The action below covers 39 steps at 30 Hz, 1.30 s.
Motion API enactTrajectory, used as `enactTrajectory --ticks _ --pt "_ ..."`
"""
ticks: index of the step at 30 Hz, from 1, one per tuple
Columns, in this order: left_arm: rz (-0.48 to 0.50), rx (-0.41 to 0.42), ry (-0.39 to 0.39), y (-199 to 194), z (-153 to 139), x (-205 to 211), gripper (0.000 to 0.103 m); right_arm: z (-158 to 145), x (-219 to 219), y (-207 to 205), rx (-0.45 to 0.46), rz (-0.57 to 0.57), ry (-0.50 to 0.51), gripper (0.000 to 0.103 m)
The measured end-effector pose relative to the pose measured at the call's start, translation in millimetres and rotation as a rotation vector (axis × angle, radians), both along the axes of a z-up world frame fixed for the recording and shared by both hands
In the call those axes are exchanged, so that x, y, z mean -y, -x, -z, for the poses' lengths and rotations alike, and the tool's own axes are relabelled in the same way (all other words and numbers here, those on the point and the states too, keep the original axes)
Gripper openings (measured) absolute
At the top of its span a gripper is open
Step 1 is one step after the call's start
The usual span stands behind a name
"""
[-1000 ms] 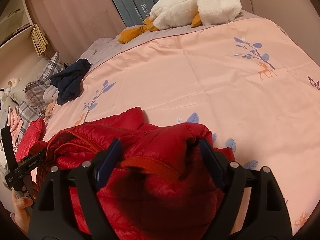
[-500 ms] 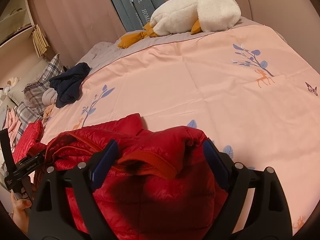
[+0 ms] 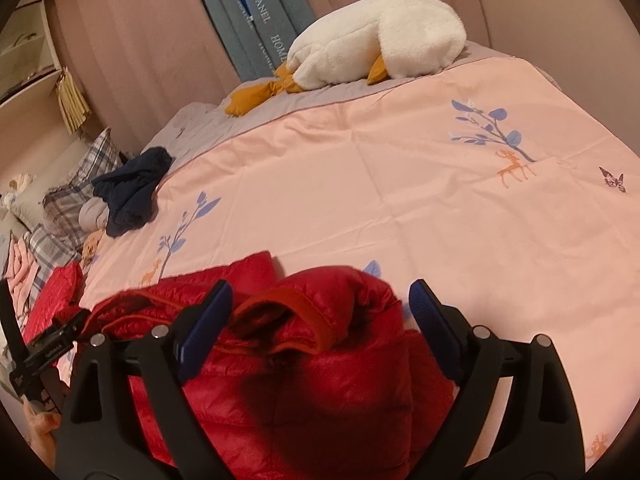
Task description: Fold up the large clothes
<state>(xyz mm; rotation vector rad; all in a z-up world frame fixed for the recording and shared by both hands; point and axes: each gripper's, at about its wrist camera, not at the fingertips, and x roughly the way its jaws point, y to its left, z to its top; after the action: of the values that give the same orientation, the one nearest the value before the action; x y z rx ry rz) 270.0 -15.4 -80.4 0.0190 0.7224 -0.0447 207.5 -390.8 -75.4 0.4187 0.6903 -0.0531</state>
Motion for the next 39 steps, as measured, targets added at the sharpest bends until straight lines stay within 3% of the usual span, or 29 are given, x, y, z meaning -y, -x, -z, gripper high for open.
enactTrajectory --ticks 7,16,23,27,32,39 --pt "-0.017 0.012 0.024 3 -4 -10 0.102 -11 3 7 0.032 0.046 0.076 0.091" --pt "-0.076 0.042 0.061 7 -13 -39 0.102 -26 12 24 0.097 0.079 0.102 0.091" --pt "-0.054 0.064 0.078 12 -16 -37 0.102 -24 -13 20 0.090 -0.023 0.157 0.091" --pt "-0.060 0.106 0.131 16 -25 -42 0.102 -20 -40 15 0.079 -0.089 0.223 0.091" --pt "0.023 0.050 0.112 9 -14 -28 0.102 -11 -65 1 0.043 -0.161 0.268 0.091" --pt "0.114 -0.066 0.095 -8 19 4 0.102 15 -71 -23 -0.048 -0.158 0.229 0.091"
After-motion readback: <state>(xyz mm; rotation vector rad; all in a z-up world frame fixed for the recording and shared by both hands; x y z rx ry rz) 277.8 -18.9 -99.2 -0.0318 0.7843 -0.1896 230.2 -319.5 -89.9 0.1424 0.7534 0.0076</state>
